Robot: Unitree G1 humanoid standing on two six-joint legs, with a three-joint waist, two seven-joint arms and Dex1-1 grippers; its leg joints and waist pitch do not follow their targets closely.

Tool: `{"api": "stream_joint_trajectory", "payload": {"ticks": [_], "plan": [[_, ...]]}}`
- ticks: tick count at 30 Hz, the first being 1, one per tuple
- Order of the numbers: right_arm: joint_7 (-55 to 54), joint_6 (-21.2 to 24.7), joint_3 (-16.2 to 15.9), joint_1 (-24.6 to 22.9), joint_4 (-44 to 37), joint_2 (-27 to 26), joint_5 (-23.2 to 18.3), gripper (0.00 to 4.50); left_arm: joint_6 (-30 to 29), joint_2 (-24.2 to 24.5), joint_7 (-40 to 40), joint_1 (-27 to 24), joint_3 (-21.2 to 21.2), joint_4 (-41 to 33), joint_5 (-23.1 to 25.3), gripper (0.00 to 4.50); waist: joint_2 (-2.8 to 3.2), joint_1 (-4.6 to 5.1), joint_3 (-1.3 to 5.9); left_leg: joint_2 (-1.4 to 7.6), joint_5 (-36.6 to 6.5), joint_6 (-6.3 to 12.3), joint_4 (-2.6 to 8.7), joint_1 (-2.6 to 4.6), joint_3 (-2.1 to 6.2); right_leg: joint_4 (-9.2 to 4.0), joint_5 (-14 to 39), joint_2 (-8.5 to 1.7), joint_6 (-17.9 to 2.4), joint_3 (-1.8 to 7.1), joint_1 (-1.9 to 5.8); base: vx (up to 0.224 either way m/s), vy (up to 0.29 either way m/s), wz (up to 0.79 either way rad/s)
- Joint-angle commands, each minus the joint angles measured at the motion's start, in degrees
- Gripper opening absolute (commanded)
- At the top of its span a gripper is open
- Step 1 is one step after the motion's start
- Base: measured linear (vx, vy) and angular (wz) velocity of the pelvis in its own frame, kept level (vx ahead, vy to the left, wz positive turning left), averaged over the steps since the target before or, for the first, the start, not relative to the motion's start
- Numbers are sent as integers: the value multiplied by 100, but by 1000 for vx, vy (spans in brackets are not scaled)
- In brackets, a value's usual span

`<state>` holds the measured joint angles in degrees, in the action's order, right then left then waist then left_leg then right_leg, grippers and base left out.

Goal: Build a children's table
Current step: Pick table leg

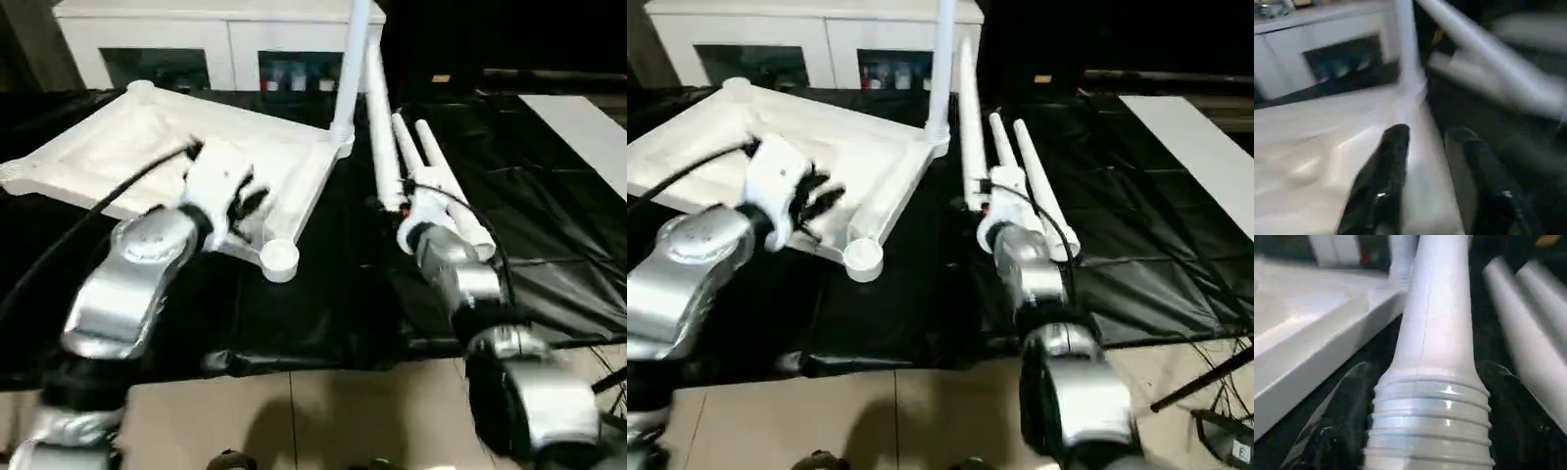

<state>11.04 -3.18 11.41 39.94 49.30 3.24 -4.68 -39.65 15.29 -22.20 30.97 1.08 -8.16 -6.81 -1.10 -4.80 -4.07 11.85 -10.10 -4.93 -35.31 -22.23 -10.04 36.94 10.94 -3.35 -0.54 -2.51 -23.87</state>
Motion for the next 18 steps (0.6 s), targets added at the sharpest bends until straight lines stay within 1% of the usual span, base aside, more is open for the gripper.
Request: {"api": "stream_joint_trajectory", "payload": {"ticks": [1, 2, 3, 4, 5, 6, 7, 8, 9, 10, 11, 12, 13, 14, 15, 16, 17, 18], "plan": [[-122, -545, -27, -376, -973, -40, 20, 277, -85, -509, 187, 227, -455, 60, -702, 176, 47, 7, 510, 65, -718, -73, 378, 96, -13, -357, -1, -328, -1272, 220, 359, 0, 0, 0], [-130, -711, -80, -548, -1251, -62, 83, 277, -114, -676, 217, 269, -580, 82, -889, 197, 17, -14, 511, 65, -717, -55, 376, 94, -10, -352, -66, -330, -1243, 224, 360, 0, 0, 0], [-91, -755, -105, -663, -1433, -92, 78, 277, -115, -749, 219, 288, -611, 91, -965, 213, 10, -22, 513, 57, -719, -23, 380, 84, -4, -357, -58, -329, -1229, 217, 369, 0, 0, 0], [-7, -868, -141, -869, -1744, -150, 53, 277, -120, -891, 246, 335, -672, 131, -1095, 220, -5, 9, 489, 43, -844, 47, 394, 69, -5, -385, 173, -316, -1156, 214, 362, 0, 0, 0], [31, -1032, -237, -1015, -1920, -145, 137, 277, -165, -1009, 259, 373, -743, 171, -1229, 222, -10, 8, 471, 47, -959, 69, 387, 87, -15, -427, 432, -325, -1058, 224, 335, 0, 0, 0], [124, -1152, -384, -1173, -2095, -126, 229, 277, -235, -1124, 273, 421, -817, 211, -1355, 228, -33, 19, 456, 36, -1061, 63, 391, 80, -15, -458, 727, -323, -976, 223, 340, 0, 0, 0], [157, -1269, -472, -1328, -2290, -137, 265, 277, -294, -1245, 276, 478, -889, 259, -1480, 243, -28, 15, 453, 37, -1117, 75, 394, 86, -15, -479, 863, -323, -932, 223, 330, 0, 0, 0], [161, -1286, -485, -1352, -2319, -138, 270, 277, -302, -1263, 277, 486, -900, 266, -1499, 257, -24, 26, 443, 30, -1192, 78, 389, 90, -19, -512, 1089, -318, -848, 225, 309, 0, 0, 0], [256, -1428, -694, -1635, -2733, -159, 317, 277, -471, -1478, 236, 598, -1023, 319, -1754, 257, -35, 46, 432, 30, -1229, 84, 396, 86, -14, -522, 1208, -314, -809, 223, 304, 0, 0, 0], [344, -1530, -850, -1764, -2917, -141, 382, 276, -546, -1581, 217, 652, -1077, 332, -1880, 265, -28, 34, 430, 27, -1288, 93, 390, 94, -16, -550, 1386, -312, -729, 223, 286, 0, 0, 0], [513, -1632, -1084, -1897, -3099, -105, 463, 276, -634, -1692, 199, 712, -1129, 338, -2021, 269, -43, 45, 427, 37, -1298, 96, 397, 86, -9, -550, 1435, -314, -720, 220, 285, 0, 0, 0], [604, -1669, -1197, -1948, -3165, -85, 499, 276, -667, -1736, 199, 738, -1147, 340, -2074, 276, -47, 49, 422, 41, -1326, 122, 413, 61, 11, -561, 1503, -309, -670, 209, 294, 0, 0, 0], [634, -1661, -1230, -1980, -3215, -86, 512, 276, -680, -1744, 219, 746, -1152, 340, -2119, 287, -48, 67, 422, 39, -1323, 119, 419, 42, 25, -546, 1506, -307, -677, 202, 304, 0, 0, 0], [646, -1657, -1243, -1994, -3235, -86, 518, 276, -686, -1747, 228, 750, -1154, 341, -2138, 297, -39, 79, 424, 41, -1376, 142, 413, 65, 18, -562, 1507, -299, -682, 208, 277, 0, 0, 0], [733, -1681, -1404, -2053, -3356, -97, 611, 276, -684, -1808, 350, 808, -1236, 450, -2255, 302, -11, 97, 407, 36, -1424, 151, 409, 71, 14, -571, 1491, -291, -714, 218, 264, 0, 0, 0], [733, -1681, -1404, -2053, -3356, -97, 611, 276, -684, -1808, 350, 808, -1236, 450, -2255, 305, -25, 105, 407, 34, -1435, 151, 415, 61, 18, -572, 1507, -289, -705, 215, 279, 0, 0, 0], [778, -1695, -1497, -2081, -3408, -92, 653, 276, -690, -1839, 384, 836, -1286, 490, -2336, 317, -26, 106, 412, 34, -1423, 153, 417, 55, 23, -568, 1501, -296, -696, 215, 291, 0, 0, 0], [923, -1689, -1664, -2113, -3467, -94, 667, 275, -754, -1931, 412, 880, -1416, 503, -2547, 340, -25, 118, 414, 31, -1394, 156, 406, 61, 19, -560, 1434, -290, -705, 215, 292, 0, 0, 0]]}}
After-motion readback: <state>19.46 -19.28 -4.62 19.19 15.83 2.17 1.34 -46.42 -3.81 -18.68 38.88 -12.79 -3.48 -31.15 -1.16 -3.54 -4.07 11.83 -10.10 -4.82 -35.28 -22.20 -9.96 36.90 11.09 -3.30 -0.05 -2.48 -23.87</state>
